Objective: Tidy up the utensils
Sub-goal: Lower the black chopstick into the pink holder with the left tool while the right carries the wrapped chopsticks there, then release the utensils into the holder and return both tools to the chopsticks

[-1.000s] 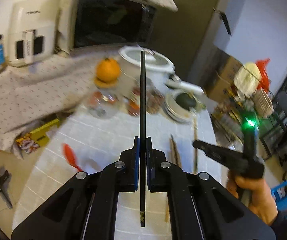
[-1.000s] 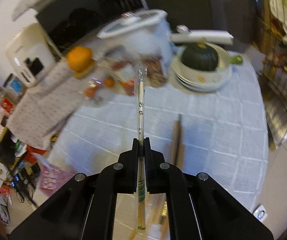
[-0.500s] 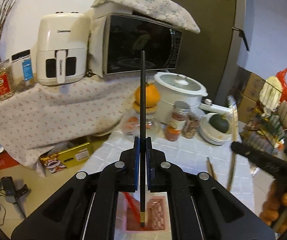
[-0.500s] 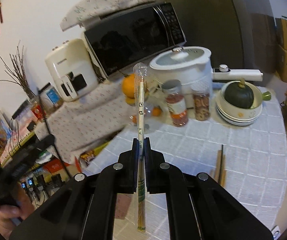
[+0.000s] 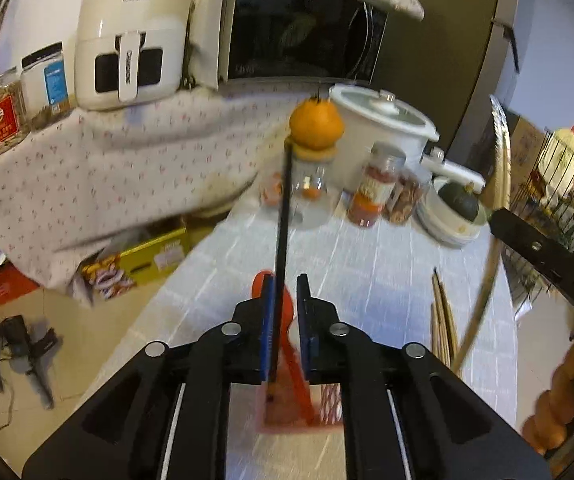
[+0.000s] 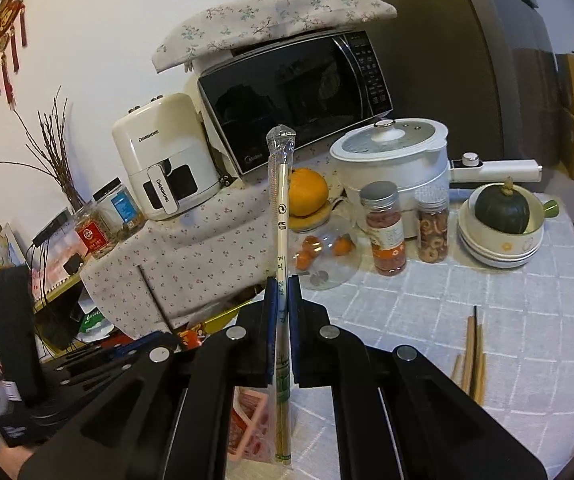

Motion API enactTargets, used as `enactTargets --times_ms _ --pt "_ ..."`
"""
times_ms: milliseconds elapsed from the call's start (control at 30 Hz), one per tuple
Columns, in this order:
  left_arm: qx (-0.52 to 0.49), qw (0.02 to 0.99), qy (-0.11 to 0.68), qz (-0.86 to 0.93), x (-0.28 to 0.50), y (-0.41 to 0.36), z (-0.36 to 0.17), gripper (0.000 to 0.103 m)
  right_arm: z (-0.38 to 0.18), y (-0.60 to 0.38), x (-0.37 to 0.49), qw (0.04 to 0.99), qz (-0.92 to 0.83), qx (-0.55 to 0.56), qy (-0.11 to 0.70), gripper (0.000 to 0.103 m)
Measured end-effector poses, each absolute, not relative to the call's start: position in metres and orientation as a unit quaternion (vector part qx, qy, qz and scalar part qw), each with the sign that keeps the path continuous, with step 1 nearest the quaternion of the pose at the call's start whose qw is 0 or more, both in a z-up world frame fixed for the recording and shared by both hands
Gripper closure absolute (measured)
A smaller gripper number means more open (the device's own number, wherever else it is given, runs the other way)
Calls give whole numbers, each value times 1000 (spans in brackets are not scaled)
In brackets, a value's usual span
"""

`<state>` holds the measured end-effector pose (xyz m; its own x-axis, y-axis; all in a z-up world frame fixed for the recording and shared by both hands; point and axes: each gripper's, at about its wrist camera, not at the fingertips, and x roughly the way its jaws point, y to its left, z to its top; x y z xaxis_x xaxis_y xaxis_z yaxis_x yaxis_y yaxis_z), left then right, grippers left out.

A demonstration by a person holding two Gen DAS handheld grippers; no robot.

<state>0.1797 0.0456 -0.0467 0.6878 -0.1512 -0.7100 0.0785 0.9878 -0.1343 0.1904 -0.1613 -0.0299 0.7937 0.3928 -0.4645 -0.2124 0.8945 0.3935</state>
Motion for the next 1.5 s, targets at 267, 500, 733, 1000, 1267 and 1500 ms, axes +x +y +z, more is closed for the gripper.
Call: enactTargets --times_ms 267,500,733,1000,1267,1500 --pt "-85 889 446 -62 165 68 -22 66 -38 -129 185 938 160 186 245 97" --pt "-144 858 490 -48 169 97 -35 66 -58 -96 185 946 146 177 229 97" --pt "-152 854 497 -39 166 114 -37 65 -75 -80 182 955 131 150 218 96" --pt "-155 856 491 -46 162 118 -32 63 -83 -75 173 957 137 114 230 94" --pt "-160 855 491 -48 161 120 -32 63 -83 -89 172 943 152 119 270 92" --pt "-175 847 498 -58 162 115 -32 62 -61 -128 178 924 152 146 318 84"
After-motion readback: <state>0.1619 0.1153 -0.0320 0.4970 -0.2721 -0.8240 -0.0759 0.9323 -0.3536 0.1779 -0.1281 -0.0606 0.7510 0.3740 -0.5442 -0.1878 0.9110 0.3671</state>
